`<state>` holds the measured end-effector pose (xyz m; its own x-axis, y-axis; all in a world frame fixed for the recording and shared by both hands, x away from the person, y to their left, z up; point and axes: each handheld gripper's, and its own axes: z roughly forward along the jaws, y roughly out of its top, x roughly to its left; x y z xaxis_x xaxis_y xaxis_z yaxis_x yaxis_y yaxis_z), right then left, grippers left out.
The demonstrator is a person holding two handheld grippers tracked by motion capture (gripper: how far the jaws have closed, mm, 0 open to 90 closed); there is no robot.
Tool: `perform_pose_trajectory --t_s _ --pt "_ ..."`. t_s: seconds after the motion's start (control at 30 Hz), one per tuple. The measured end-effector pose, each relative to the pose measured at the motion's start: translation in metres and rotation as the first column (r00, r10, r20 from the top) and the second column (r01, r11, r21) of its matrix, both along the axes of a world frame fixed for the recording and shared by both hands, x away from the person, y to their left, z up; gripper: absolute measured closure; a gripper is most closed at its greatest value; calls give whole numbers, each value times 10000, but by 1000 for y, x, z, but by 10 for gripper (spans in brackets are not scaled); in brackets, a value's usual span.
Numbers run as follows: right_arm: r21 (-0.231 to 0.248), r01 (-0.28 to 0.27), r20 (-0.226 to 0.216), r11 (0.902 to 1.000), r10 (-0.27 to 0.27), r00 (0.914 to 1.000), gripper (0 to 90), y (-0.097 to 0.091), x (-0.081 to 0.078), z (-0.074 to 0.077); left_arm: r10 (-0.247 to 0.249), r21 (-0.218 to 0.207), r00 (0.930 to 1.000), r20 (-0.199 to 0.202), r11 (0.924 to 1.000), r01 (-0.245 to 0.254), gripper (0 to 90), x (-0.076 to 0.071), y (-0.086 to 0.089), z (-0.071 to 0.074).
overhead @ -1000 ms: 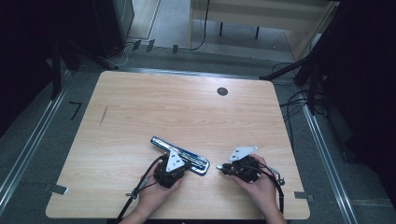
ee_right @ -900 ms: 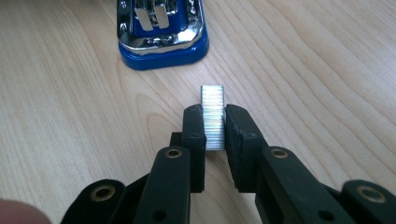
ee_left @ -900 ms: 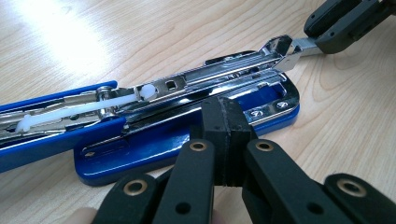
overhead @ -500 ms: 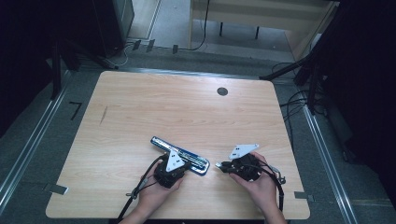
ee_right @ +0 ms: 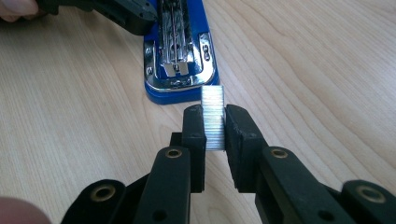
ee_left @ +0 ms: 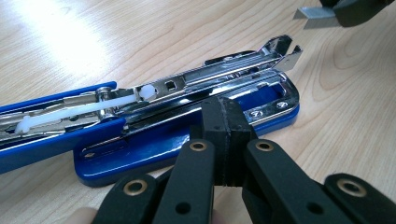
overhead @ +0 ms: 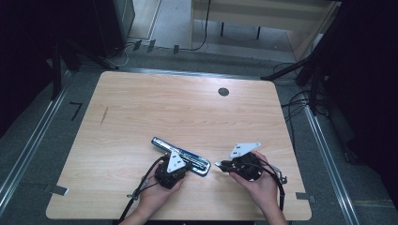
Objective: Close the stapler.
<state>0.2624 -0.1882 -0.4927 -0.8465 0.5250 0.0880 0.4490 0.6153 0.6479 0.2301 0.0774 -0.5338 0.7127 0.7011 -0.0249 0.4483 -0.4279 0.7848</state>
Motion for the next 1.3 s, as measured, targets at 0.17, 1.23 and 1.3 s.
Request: perform_pose_trajectory --t_s 0.17,1.23,1.3 --pt "205 51 -4 9998 -51 10000 800 1 1 6 -15 18 10000 11 10000 15 900 0 0 0" --pt "343 -376 -54 9987 378 9993 800 40 7 21 -50 46 10000 53 10000 49 900 0 0 0" --pt "277 -420 -59 9987 422 9991 800 43 8 20 -65 78 9999 85 9999 64 900 0 0 0"
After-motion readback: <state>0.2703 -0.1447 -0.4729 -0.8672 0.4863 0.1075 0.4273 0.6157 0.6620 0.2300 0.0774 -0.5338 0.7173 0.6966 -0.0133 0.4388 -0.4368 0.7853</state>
